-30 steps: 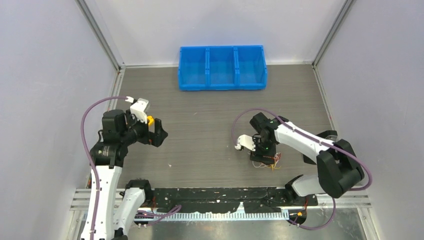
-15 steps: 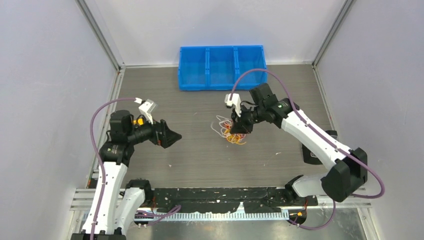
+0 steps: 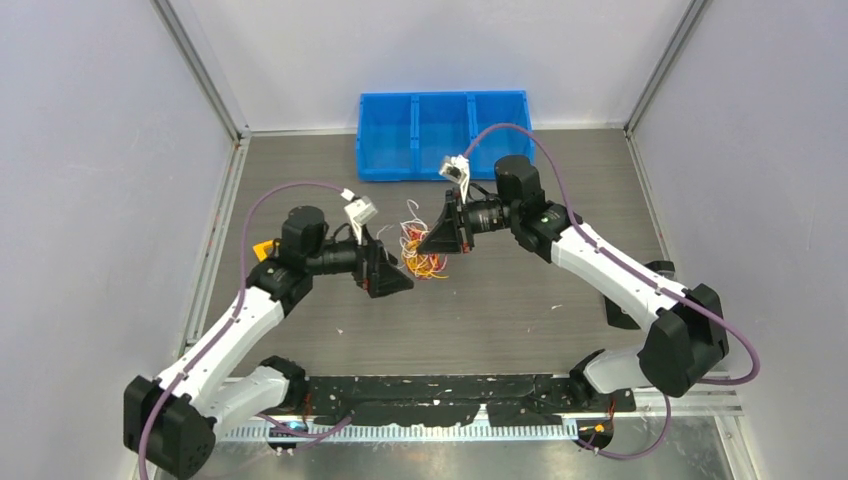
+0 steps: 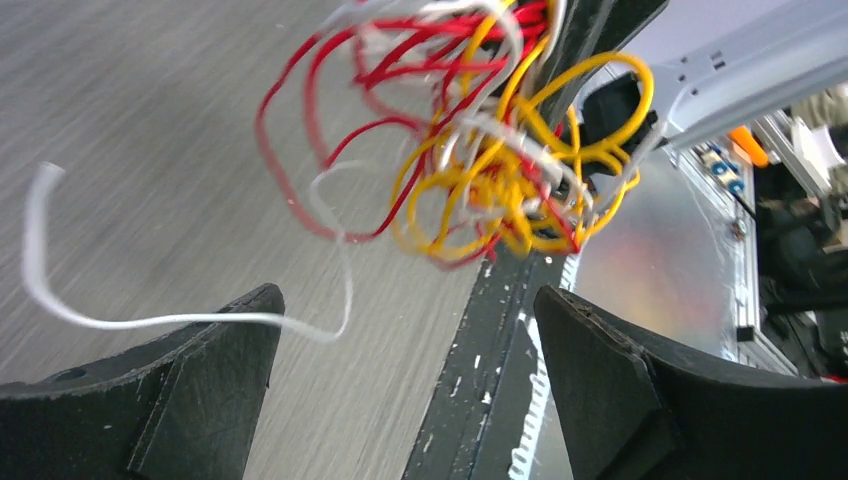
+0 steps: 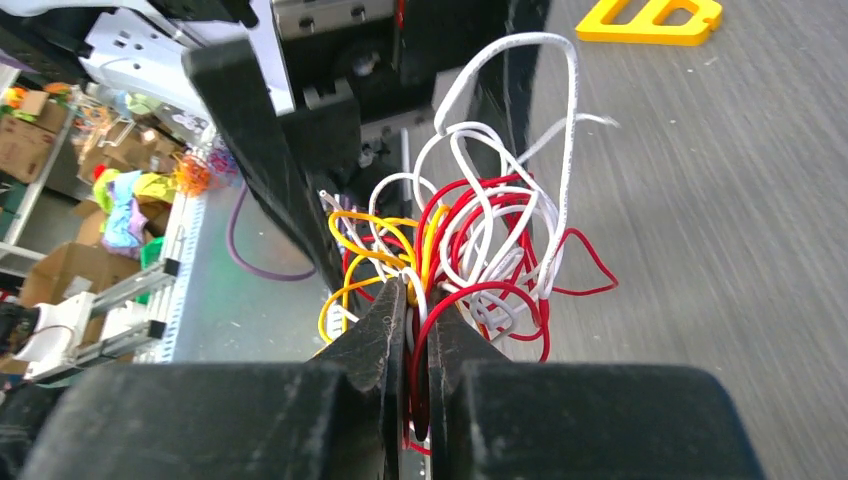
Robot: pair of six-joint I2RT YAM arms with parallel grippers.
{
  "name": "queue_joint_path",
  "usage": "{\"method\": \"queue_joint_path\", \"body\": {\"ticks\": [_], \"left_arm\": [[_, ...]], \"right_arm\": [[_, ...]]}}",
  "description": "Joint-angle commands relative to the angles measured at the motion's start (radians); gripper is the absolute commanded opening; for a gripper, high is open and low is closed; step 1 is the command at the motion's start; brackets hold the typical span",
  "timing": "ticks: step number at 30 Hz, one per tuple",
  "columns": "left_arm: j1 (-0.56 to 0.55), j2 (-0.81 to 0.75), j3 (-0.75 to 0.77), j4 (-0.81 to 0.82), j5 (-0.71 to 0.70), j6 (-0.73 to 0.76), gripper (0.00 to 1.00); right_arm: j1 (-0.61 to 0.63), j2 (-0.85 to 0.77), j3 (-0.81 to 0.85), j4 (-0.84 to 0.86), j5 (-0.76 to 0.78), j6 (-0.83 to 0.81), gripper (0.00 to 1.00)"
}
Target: Untangle the cables
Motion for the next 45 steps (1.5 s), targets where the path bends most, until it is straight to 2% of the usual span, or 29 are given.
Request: {"method": "queue_joint_path", "body": {"ticks": [1,3,4,6,8,10,15,20,23,31,34,39,45], "left_arm": [[-0.065,0.057,0.053,0.161,0.002,-0.062,0.98],[-0.067,0.083,0.055,0.228,0.028,-0.101,0.93],[-0.070,0.095,0.058,0.257,0.045,-0.116,0.87],[-0.078,0.108,0.065,0.296,0.074,-0.136,0.69],[-0.080,0.113,0.068,0.309,0.100,-0.139,0.42],[-0.076,0.107,0.073,0.276,0.118,-0.110,0.01],[-0.019,0.012,0.029,0.121,0.112,-0.027,0.00],[0.069,-0.033,0.011,-0.038,0.087,0.055,0.00],[0.168,-0.032,0.036,-0.171,0.094,0.136,0.00],[0.461,-0.003,0.158,-0.591,0.125,0.547,0.00],[0.526,0.031,0.202,-0.702,0.109,0.665,0.00],[0.617,0.097,0.250,-0.767,0.055,0.766,0.00],[0.640,0.138,0.274,-0.798,0.014,0.835,0.00]], "right_arm": [[0.022,0.015,-0.011,0.185,-0.060,0.143,0.06],[0.025,0.022,-0.023,0.213,-0.066,0.166,0.08],[0.025,0.024,-0.034,0.231,-0.069,0.173,0.09],[0.026,0.031,-0.046,0.241,-0.073,0.179,0.14],[0.023,0.034,-0.053,0.242,-0.083,0.177,0.19],[0.010,0.034,-0.057,0.214,-0.090,0.164,0.21],[-0.080,0.015,-0.057,-0.013,-0.069,-0.019,0.22],[-0.172,-0.023,-0.067,-0.235,-0.038,-0.193,0.10],[-0.240,-0.037,-0.050,-0.345,-0.035,-0.302,0.10],[-0.477,-0.047,0.015,-0.725,-0.010,-0.611,0.13],[-0.525,-0.035,0.025,-0.784,0.010,-0.688,0.13],[-0.592,-0.002,0.049,-0.856,0.026,-0.765,0.12],[-0.663,0.039,0.084,-0.917,0.050,-0.829,0.11]]}}
